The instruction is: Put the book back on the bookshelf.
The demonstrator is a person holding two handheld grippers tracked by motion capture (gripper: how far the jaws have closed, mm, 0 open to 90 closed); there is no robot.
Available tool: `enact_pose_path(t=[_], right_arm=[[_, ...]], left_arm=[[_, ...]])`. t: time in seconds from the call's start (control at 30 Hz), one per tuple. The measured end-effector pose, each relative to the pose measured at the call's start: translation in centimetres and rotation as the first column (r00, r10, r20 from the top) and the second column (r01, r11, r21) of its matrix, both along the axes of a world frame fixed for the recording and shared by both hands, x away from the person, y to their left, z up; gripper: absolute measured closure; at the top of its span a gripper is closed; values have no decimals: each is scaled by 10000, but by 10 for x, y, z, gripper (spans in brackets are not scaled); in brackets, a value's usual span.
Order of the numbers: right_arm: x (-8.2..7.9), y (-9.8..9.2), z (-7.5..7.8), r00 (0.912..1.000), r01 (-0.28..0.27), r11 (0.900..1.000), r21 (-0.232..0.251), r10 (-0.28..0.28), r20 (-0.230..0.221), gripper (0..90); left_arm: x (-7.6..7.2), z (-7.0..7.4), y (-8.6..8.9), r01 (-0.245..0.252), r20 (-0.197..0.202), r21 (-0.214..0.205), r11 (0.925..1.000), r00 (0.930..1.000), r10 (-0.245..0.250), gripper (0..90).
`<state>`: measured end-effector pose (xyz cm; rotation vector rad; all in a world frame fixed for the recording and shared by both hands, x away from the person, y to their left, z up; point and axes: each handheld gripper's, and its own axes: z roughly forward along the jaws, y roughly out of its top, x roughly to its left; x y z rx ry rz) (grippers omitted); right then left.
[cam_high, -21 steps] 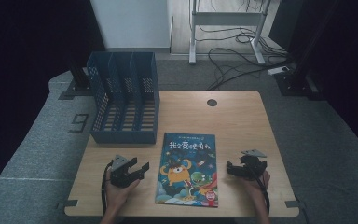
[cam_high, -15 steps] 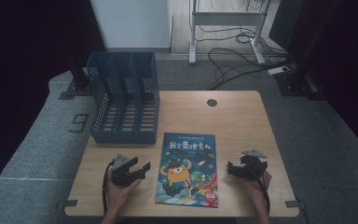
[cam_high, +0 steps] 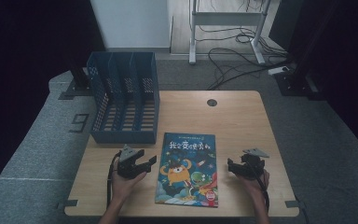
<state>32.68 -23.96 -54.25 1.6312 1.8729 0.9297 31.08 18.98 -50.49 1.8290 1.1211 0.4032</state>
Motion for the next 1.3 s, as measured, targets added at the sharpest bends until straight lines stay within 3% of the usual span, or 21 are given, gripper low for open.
enact_pose_path(t=[0.1,0.23,0.3,0.4,0.57,1.07,1.17,1.3], right_arm=[[-5,10,11,9986,-408,9987,301,397,345,100],[-8,17,16,9964,-796,9956,490,780,341,102],[-9,22,21,9939,-1059,9910,821,1029,398,110],[-10,27,23,9928,-1144,9909,705,1115,436,113],[-8,38,18,9899,-1388,9896,372,1376,334,124],[-7,71,2,9759,-2181,9746,518,2182,40,128],[-7,83,-4,9703,-2401,9700,375,2410,-214,127],[-8,89,-7,9701,-2410,9703,222,2415,-256,125]], left_arm=[[-5,3,1,87,-14,72,9999,10000,-87,342],[-8,0,0,169,-209,135,9998,9996,-166,338],[-9,-3,0,184,-360,99,9998,9992,-180,334],[-8,-9,0,199,-671,-14,9998,9975,-200,331],[-4,-17,-4,330,-1066,112,9994,9938,-317,324],[-7,-28,-18,683,-1345,300,9972,9889,-637,316],[-8,-34,-26,882,-1486,588,9944,9858,-786,314],[-9,-35,-30,956,-1521,604,9936,9847,-855,313]])
